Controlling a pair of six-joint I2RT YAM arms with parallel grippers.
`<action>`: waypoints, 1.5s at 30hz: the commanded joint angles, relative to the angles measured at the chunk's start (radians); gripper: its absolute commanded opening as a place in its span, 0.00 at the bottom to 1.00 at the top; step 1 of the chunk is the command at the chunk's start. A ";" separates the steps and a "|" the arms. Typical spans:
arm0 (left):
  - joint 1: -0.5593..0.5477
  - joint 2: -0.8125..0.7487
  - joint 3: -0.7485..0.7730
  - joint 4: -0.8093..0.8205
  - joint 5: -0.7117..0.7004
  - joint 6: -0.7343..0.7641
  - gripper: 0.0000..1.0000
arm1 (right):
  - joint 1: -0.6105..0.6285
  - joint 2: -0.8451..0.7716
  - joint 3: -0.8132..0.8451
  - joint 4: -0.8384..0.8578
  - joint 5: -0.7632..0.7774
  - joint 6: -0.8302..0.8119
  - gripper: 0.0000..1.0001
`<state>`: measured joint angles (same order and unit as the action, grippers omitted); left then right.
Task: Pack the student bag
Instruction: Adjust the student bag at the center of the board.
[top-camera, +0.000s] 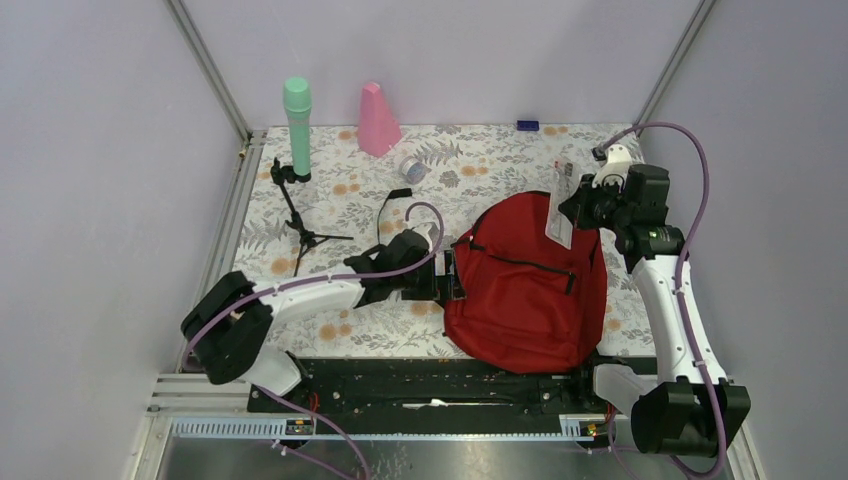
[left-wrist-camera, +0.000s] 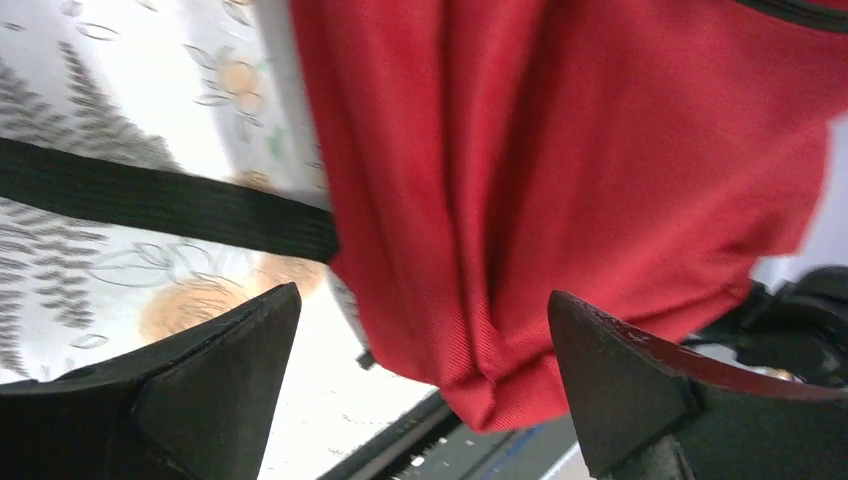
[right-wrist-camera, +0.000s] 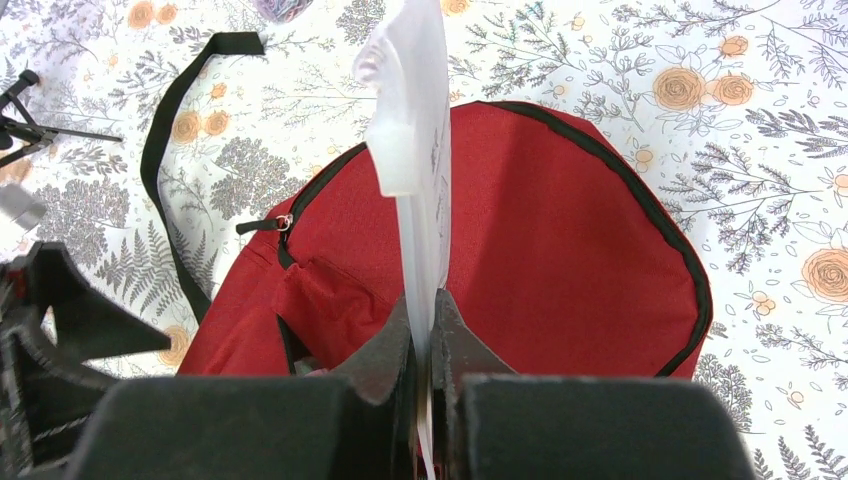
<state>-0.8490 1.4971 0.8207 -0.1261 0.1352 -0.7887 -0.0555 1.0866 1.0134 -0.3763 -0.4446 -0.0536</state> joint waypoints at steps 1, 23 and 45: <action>-0.038 -0.108 -0.040 0.100 0.018 -0.101 0.98 | 0.000 -0.032 -0.030 0.073 0.015 0.037 0.00; -0.005 -0.008 -0.038 0.226 0.121 -0.086 0.00 | 0.000 -0.056 -0.041 0.117 0.038 0.076 0.00; 0.313 0.403 0.701 -0.251 -0.003 0.410 0.00 | 0.000 0.074 -0.067 0.006 -0.035 0.174 0.00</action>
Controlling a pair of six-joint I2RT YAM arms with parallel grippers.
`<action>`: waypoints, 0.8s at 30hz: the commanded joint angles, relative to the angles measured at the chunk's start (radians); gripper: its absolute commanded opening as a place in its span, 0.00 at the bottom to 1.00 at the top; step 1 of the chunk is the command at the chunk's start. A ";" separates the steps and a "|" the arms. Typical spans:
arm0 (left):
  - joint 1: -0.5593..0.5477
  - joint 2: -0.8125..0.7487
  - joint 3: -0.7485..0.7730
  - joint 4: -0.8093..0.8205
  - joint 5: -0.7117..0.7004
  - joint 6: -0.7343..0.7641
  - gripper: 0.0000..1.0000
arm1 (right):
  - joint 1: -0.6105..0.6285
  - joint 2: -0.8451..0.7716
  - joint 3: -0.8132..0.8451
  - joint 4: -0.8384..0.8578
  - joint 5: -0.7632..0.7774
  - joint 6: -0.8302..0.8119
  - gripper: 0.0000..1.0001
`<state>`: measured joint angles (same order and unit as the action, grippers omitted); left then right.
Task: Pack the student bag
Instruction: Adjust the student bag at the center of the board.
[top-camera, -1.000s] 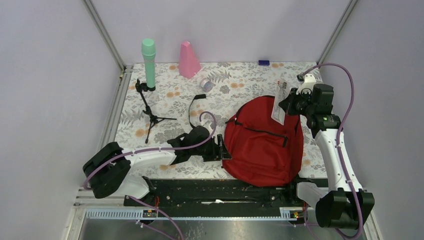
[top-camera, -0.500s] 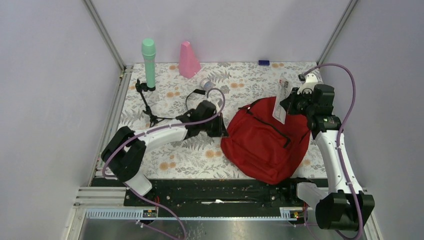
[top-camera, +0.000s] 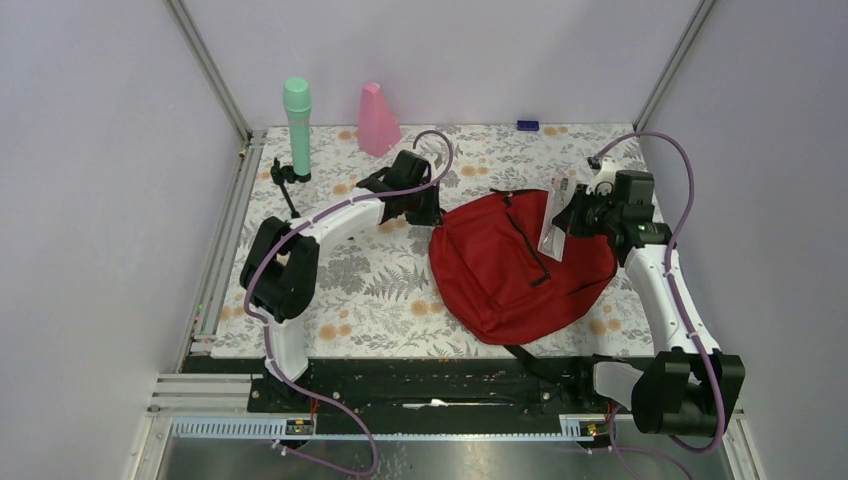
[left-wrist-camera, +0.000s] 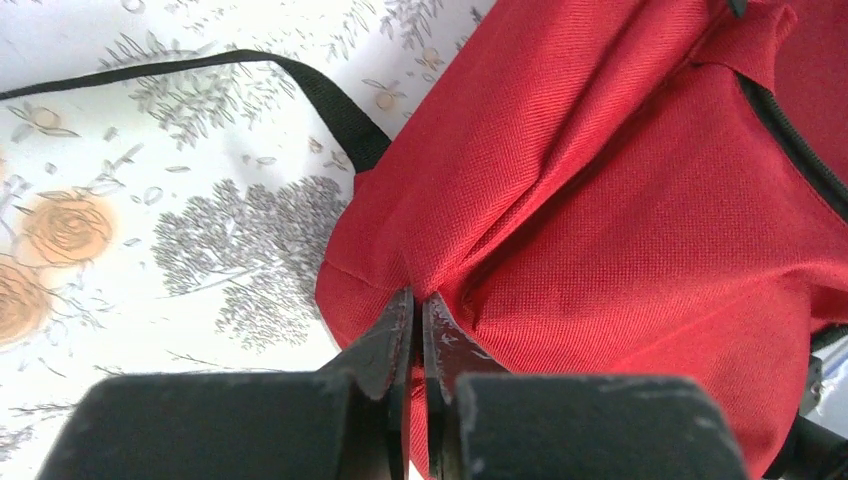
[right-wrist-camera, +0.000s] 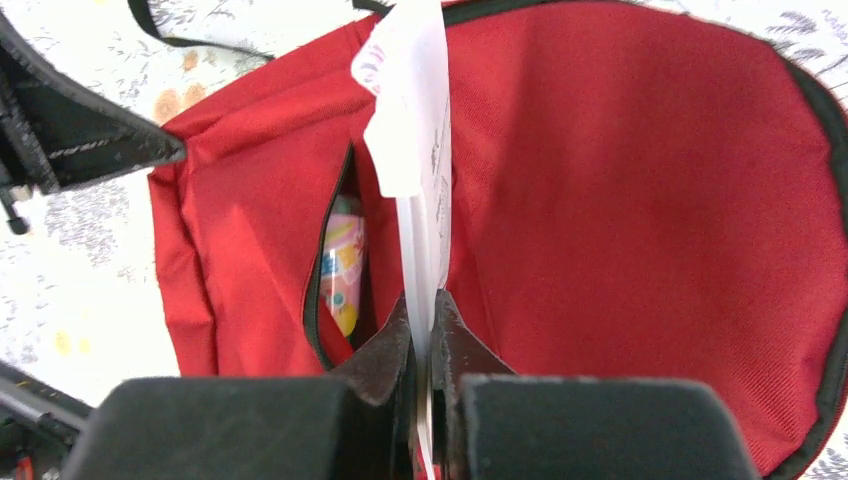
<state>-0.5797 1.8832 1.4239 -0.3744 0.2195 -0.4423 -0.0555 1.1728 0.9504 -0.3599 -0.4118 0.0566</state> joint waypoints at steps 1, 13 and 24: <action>0.051 0.029 0.113 -0.005 -0.093 0.067 0.00 | 0.000 -0.016 -0.013 -0.009 -0.093 0.076 0.00; 0.072 0.163 0.232 0.150 -0.032 0.176 0.00 | 0.046 0.007 -0.153 0.166 -0.289 0.230 0.00; 0.015 0.057 0.220 0.254 -0.111 0.215 0.80 | 0.098 -0.055 -0.226 0.269 -0.167 0.303 0.00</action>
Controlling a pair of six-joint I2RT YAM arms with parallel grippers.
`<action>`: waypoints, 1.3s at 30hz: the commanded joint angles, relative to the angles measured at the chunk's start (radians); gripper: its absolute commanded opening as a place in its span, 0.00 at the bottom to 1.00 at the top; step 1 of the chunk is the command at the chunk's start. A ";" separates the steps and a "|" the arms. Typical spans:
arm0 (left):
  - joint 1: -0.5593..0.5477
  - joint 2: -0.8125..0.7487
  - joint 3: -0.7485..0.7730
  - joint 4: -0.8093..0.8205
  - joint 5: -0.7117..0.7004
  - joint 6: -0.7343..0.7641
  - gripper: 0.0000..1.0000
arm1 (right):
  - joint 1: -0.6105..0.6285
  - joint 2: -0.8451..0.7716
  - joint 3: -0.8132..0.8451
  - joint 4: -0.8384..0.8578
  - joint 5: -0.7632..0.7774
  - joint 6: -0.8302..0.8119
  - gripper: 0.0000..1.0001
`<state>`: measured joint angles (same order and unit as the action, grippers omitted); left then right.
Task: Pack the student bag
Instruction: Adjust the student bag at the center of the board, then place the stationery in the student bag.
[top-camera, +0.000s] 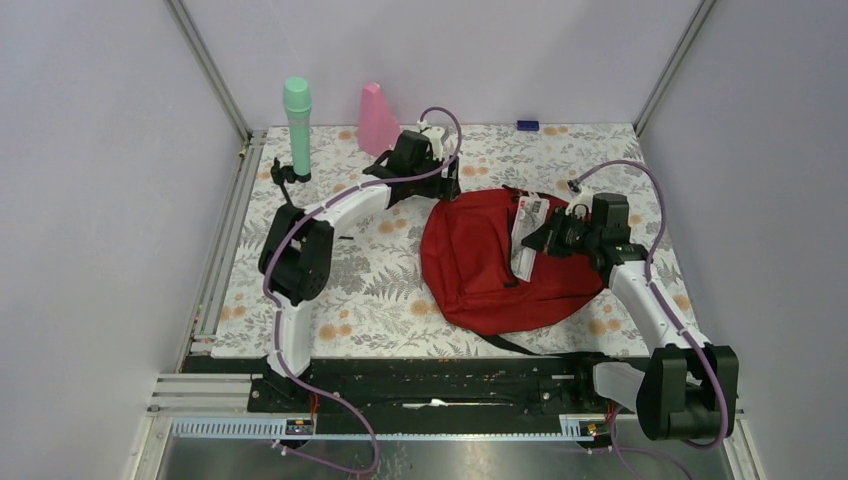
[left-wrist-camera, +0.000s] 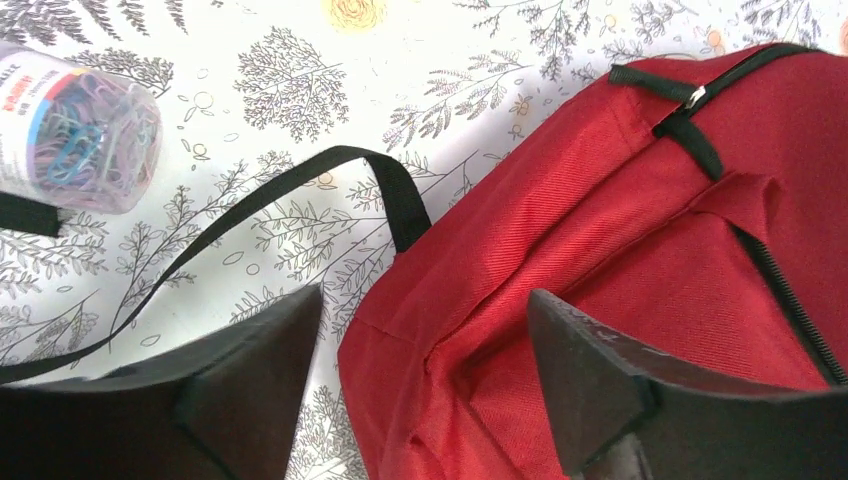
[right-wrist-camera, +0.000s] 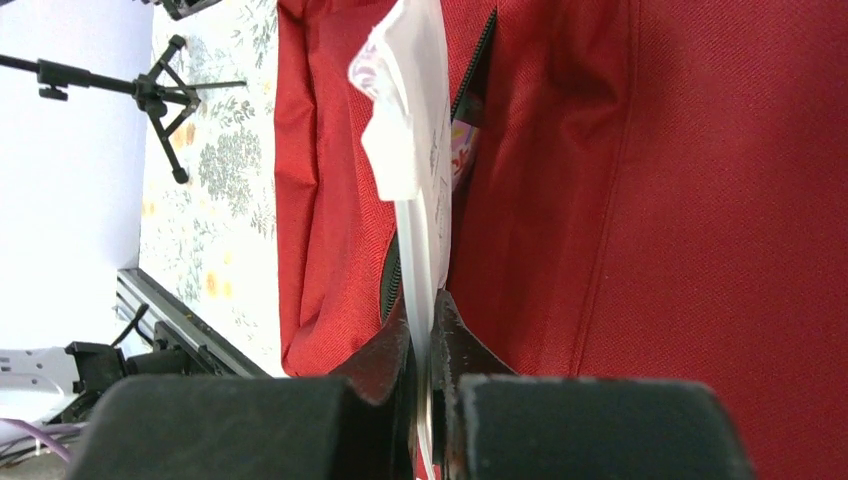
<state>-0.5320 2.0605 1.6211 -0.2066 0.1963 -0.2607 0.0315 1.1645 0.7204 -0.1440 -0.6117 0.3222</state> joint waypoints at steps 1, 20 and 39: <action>-0.050 -0.152 0.011 0.085 -0.118 0.035 0.83 | 0.011 -0.052 0.011 0.054 0.058 0.037 0.00; -0.431 -0.124 0.089 -0.270 -0.392 -0.327 0.99 | -0.100 -0.092 0.113 -0.030 0.308 -0.022 0.00; -0.464 -0.209 -0.097 -0.220 -0.429 -0.178 0.16 | -0.097 -0.089 -0.028 0.120 -0.084 0.041 0.00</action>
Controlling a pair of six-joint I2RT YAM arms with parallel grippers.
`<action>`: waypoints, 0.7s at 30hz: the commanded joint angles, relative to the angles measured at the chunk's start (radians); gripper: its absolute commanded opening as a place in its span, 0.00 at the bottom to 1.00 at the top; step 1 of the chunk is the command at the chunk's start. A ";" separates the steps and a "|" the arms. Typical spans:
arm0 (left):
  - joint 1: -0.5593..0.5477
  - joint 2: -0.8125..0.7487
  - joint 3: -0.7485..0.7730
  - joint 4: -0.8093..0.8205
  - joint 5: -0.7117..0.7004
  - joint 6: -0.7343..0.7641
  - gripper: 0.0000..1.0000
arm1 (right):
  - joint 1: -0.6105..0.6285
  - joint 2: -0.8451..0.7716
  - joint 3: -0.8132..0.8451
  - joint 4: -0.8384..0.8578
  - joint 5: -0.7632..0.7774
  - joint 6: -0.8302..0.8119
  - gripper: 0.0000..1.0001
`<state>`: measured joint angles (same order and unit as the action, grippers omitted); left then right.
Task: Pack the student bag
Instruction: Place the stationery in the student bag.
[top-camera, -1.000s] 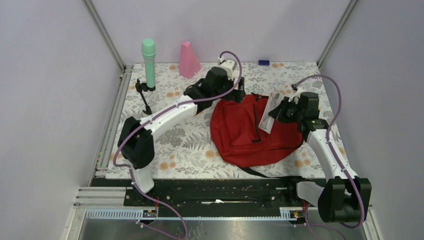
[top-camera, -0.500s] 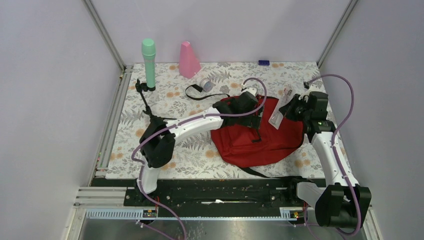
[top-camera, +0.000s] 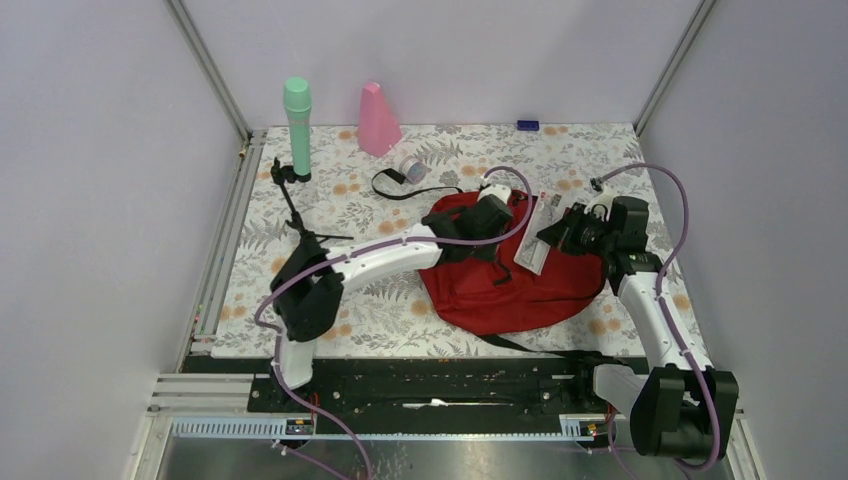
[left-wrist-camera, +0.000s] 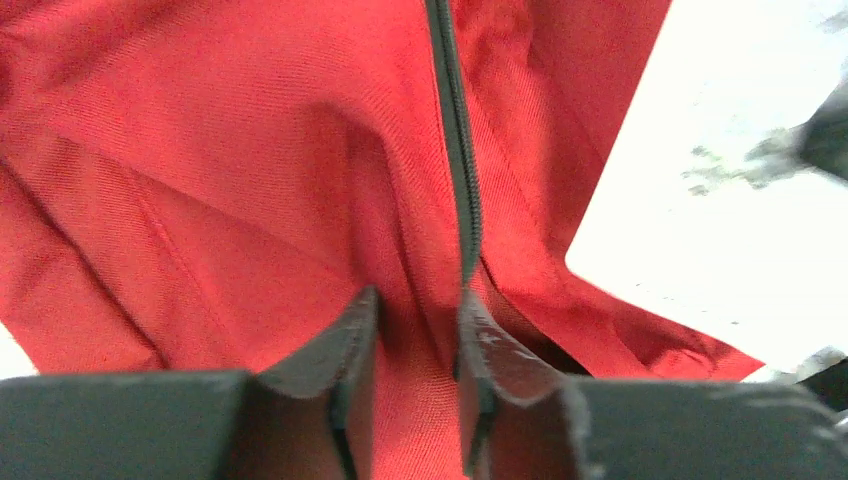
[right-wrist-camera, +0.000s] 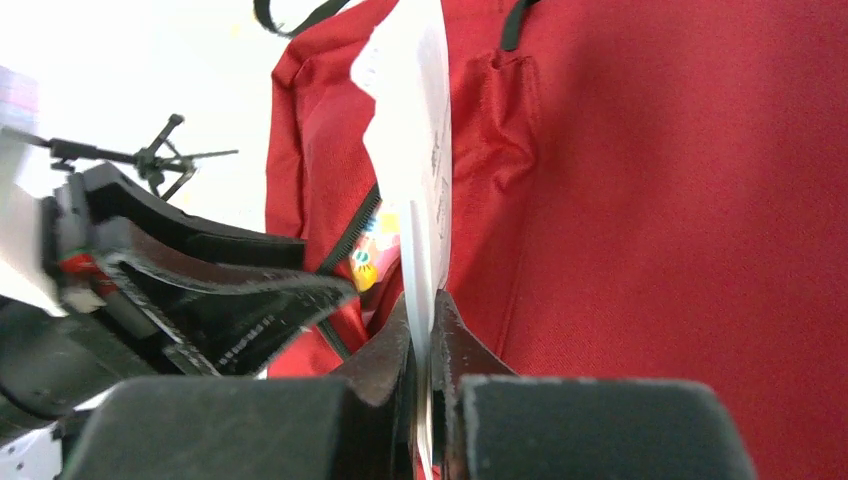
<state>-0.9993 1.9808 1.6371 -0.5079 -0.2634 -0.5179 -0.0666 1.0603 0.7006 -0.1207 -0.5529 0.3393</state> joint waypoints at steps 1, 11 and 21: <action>0.004 -0.148 -0.141 0.108 0.065 0.090 0.16 | 0.001 0.029 -0.001 0.097 -0.166 0.020 0.00; 0.001 -0.177 -0.177 0.110 0.067 0.044 0.36 | 0.004 0.080 -0.058 0.130 -0.251 0.104 0.00; -0.044 -0.099 -0.011 -0.021 -0.122 0.195 0.72 | 0.025 0.240 -0.072 0.064 -0.292 0.101 0.00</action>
<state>-1.0237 1.8519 1.5280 -0.4873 -0.2840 -0.4088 -0.0643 1.2461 0.6193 -0.0307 -0.7750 0.4412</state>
